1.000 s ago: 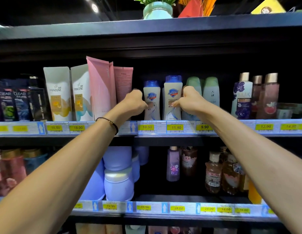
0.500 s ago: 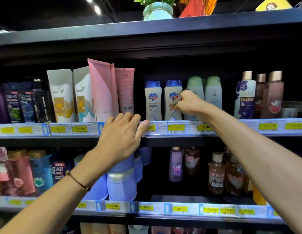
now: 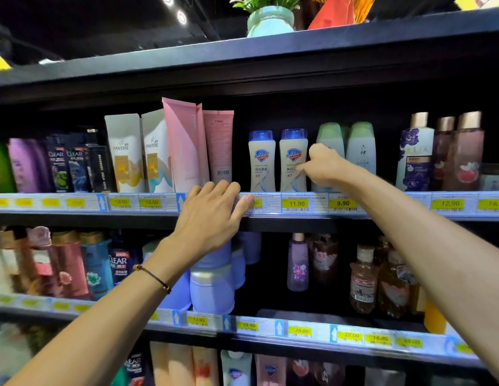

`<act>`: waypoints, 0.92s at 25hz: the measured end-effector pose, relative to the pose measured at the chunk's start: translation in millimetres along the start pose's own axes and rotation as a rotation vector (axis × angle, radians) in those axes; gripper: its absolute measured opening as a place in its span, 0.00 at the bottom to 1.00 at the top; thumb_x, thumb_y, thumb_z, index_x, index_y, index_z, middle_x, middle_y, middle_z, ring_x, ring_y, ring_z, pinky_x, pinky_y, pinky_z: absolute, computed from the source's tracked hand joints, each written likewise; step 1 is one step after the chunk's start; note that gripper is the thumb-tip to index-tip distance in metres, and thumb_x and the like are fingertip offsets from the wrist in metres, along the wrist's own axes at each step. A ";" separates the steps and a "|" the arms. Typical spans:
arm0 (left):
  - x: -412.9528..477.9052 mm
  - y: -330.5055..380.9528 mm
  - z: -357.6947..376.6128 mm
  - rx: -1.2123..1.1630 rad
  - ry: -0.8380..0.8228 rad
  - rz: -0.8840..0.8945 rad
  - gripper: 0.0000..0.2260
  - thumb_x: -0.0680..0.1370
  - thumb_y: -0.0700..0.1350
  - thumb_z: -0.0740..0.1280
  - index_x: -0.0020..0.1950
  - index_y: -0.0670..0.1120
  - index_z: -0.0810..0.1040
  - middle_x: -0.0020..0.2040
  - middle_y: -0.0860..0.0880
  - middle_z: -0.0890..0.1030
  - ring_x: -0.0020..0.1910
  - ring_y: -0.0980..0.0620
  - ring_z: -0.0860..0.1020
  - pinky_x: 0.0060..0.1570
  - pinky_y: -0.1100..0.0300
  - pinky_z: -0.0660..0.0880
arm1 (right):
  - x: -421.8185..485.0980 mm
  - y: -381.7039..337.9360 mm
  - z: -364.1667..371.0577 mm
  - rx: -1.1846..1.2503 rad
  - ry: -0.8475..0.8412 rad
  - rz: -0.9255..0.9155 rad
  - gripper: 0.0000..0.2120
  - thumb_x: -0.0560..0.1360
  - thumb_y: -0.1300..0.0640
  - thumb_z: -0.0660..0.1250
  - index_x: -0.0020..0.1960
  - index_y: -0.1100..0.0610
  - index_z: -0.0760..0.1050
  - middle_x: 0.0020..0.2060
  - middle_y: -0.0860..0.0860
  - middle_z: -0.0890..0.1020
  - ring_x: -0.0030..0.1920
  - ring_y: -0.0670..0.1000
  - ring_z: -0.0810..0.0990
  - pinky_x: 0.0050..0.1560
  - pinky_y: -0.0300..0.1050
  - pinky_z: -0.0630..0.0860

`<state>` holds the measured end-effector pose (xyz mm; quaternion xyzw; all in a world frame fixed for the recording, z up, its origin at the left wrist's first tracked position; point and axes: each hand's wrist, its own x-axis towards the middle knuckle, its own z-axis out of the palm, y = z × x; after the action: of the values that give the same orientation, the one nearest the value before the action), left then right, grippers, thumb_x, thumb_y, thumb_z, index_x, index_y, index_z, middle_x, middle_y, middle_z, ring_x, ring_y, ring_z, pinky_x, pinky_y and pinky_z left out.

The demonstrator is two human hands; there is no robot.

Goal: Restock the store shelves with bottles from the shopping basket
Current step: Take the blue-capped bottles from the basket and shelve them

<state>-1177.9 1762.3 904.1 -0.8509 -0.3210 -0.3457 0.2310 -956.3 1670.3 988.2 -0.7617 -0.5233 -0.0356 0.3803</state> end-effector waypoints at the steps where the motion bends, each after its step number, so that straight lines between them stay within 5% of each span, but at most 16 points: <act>1: 1.4 0.0 -0.8 0.004 -0.021 0.000 0.21 0.82 0.63 0.43 0.47 0.50 0.68 0.45 0.51 0.74 0.46 0.44 0.73 0.50 0.49 0.69 | -7.8 -0.5 -3.2 -0.056 0.031 -0.018 0.08 0.83 0.55 0.63 0.47 0.58 0.69 0.53 0.57 0.75 0.47 0.55 0.75 0.48 0.48 0.70; 4: 2.3 0.9 -5.9 0.001 -0.101 -0.014 0.22 0.81 0.64 0.42 0.49 0.51 0.68 0.48 0.50 0.77 0.51 0.43 0.76 0.53 0.48 0.69 | -37.2 1.6 -5.8 -0.296 0.155 -0.154 0.10 0.84 0.52 0.58 0.51 0.58 0.65 0.55 0.59 0.74 0.52 0.61 0.74 0.48 0.53 0.68; 9: -10.4 -11.7 -32.7 -0.072 -0.060 -0.053 0.26 0.83 0.63 0.48 0.72 0.49 0.70 0.60 0.46 0.79 0.62 0.42 0.76 0.62 0.45 0.70 | -76.2 -11.8 22.8 -0.504 0.224 -0.430 0.18 0.84 0.50 0.55 0.68 0.60 0.66 0.62 0.59 0.73 0.61 0.64 0.71 0.52 0.59 0.72; 13: -69.7 -53.7 -62.9 0.096 0.056 -0.171 0.25 0.82 0.61 0.52 0.72 0.49 0.71 0.63 0.45 0.79 0.61 0.40 0.75 0.60 0.45 0.70 | -95.9 -52.9 73.5 -0.382 0.219 -0.726 0.18 0.81 0.51 0.59 0.66 0.61 0.71 0.59 0.59 0.75 0.60 0.63 0.72 0.56 0.60 0.74; 17: -147.2 -118.9 -82.5 0.302 -0.154 -0.426 0.27 0.79 0.63 0.50 0.69 0.50 0.73 0.63 0.45 0.79 0.62 0.39 0.75 0.58 0.44 0.72 | -115.6 -105.3 152.8 -0.270 0.147 -0.941 0.20 0.79 0.51 0.64 0.65 0.63 0.73 0.58 0.61 0.77 0.58 0.64 0.75 0.58 0.58 0.75; 23: -299.1 -223.0 -91.1 0.387 -0.364 -0.828 0.23 0.83 0.61 0.53 0.70 0.48 0.70 0.69 0.45 0.73 0.69 0.38 0.70 0.65 0.36 0.67 | -171.0 -221.6 298.4 -0.122 -0.076 -1.100 0.22 0.80 0.49 0.58 0.67 0.62 0.71 0.59 0.61 0.76 0.60 0.64 0.74 0.57 0.58 0.76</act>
<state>-1541.4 1743.9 781.6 -0.6400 -0.7257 -0.1880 0.1684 -1318.5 1758.7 819.7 -0.3976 -0.8542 -0.2318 0.2418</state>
